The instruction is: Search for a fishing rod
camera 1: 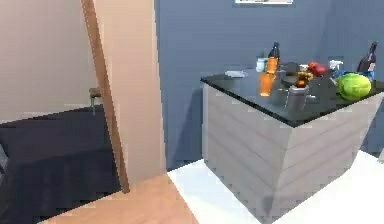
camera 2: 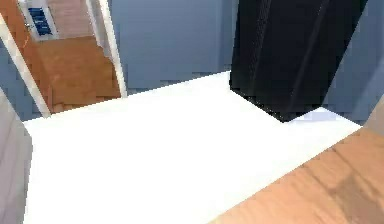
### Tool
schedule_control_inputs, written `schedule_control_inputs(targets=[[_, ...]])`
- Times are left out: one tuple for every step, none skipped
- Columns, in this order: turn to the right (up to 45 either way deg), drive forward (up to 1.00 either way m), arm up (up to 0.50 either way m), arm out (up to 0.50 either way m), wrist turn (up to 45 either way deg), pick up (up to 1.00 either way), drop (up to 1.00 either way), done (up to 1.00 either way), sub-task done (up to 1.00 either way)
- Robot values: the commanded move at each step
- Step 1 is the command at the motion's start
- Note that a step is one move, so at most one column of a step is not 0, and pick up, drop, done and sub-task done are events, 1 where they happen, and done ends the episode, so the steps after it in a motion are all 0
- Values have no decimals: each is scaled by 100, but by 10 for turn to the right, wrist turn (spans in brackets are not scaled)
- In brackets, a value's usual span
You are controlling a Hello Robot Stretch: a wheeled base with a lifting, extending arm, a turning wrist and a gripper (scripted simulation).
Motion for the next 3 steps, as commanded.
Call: schedule_control_inputs(targets=[[-360,0,0,0,0,0,0,0,0],[0,100,0,0,0,0,0,0,0],[-360,0,0,0,0,0,0,0,0]])
